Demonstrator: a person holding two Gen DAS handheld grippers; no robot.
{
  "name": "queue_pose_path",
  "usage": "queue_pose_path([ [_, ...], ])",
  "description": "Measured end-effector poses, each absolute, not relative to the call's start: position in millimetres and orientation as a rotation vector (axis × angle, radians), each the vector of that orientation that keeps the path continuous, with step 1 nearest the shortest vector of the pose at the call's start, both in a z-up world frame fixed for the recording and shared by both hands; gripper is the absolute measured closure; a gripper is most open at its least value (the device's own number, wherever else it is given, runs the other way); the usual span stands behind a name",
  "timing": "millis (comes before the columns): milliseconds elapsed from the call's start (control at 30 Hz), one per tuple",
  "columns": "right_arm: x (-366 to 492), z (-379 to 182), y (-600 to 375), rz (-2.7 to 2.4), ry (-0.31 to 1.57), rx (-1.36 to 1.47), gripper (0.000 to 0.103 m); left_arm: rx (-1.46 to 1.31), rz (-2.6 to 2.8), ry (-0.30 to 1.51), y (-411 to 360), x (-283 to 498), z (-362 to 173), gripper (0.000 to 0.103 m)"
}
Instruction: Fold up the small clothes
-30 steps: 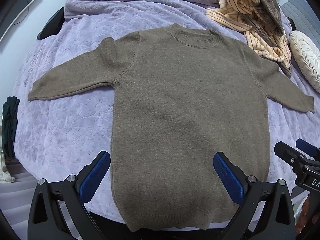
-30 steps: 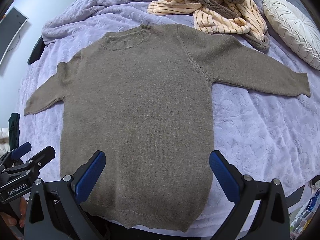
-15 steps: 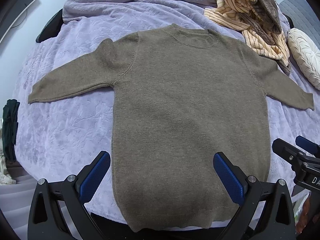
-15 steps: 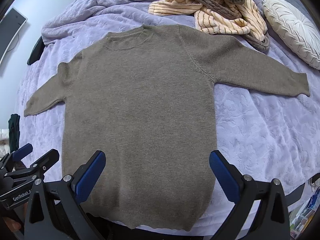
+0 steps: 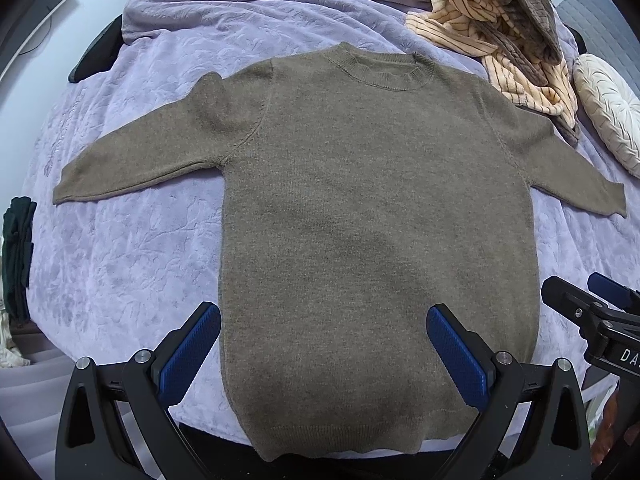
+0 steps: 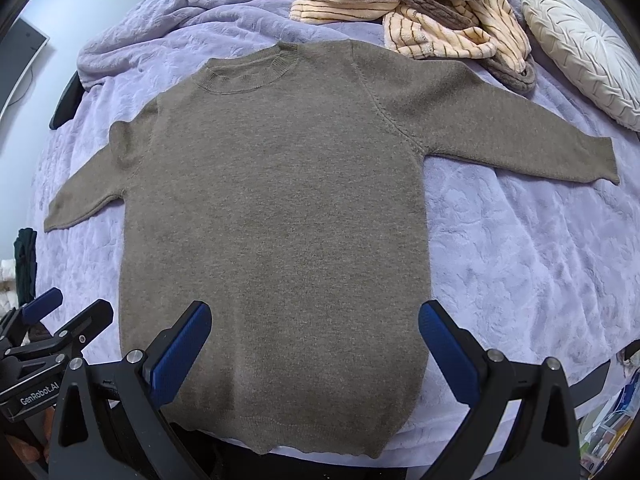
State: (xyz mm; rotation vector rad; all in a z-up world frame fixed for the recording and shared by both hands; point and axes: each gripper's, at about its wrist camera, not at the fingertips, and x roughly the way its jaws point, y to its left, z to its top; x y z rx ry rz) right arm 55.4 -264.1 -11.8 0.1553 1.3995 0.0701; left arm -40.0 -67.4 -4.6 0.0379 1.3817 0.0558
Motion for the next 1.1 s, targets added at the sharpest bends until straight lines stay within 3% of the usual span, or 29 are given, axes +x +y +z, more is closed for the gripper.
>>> queue_pose_path([
  [1100,48.3,-10.0,-262.4,0.068,1.392,0.149,0.000,0.010,0.037,1.362,-64.2,-48.4,0.9,0.000],
])
